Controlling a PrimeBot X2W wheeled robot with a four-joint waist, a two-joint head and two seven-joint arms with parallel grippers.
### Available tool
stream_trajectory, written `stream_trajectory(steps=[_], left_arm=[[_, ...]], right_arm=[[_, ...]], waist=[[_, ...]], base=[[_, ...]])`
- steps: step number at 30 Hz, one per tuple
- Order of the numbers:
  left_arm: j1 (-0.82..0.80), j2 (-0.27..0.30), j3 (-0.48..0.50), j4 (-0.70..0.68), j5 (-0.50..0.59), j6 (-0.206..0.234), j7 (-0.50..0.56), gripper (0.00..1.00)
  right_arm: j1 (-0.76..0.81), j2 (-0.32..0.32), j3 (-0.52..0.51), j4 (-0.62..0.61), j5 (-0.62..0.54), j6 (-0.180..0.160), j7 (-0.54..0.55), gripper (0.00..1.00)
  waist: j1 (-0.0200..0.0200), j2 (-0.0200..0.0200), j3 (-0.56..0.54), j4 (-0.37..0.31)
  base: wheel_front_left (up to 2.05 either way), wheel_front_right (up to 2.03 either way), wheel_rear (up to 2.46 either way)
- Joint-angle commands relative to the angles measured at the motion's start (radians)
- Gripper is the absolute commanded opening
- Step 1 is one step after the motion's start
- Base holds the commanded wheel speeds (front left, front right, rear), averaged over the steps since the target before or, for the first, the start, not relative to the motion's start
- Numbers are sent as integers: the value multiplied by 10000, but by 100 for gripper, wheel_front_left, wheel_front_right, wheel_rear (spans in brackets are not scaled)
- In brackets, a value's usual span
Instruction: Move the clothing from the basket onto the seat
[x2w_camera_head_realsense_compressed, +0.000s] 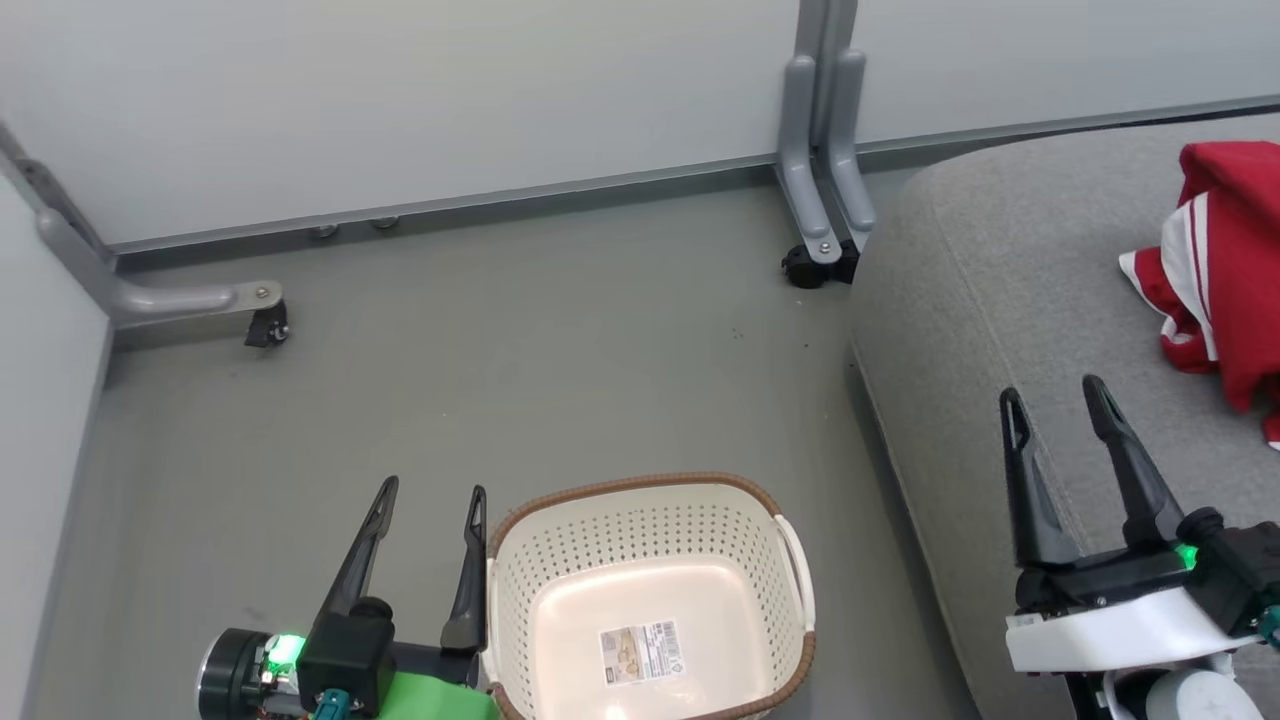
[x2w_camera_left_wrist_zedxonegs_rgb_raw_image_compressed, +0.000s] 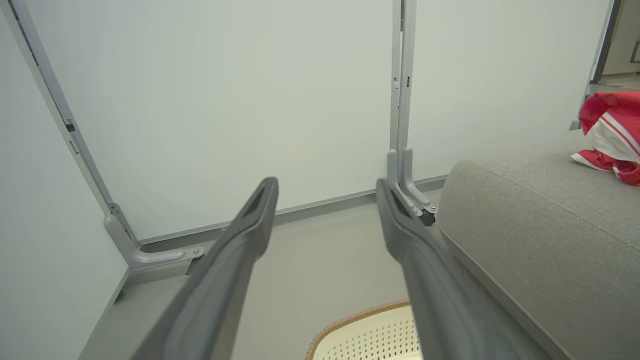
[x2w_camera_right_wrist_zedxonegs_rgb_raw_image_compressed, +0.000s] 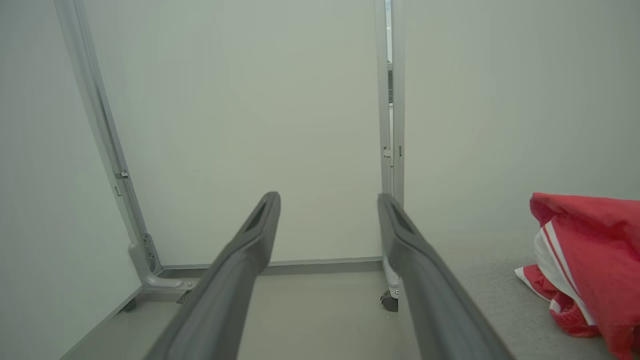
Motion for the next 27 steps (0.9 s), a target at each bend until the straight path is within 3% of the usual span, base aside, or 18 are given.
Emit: stream_trajectory(steps=[1, 12, 27], left_arm=[[150, -45, 73, 36, -1, -47, 0, 100], [581, -131, 607, 322, -109, -154, 0, 100], [819, -182, 845, 460, 5, -183, 0, 100]], right_arm=[[181, 82, 14, 45, -63, -14, -28, 100], [991, 559, -57, 293, -205, -14, -30, 100], [1042, 614, -8, 446, -242, -14, -30, 100]], waist=[[1, 0, -208, 509], [1, 0, -427, 1358], [1, 0, -416, 1304]], base=[[0, 0, 0], [0, 0, 0], [0, 0, 0]])
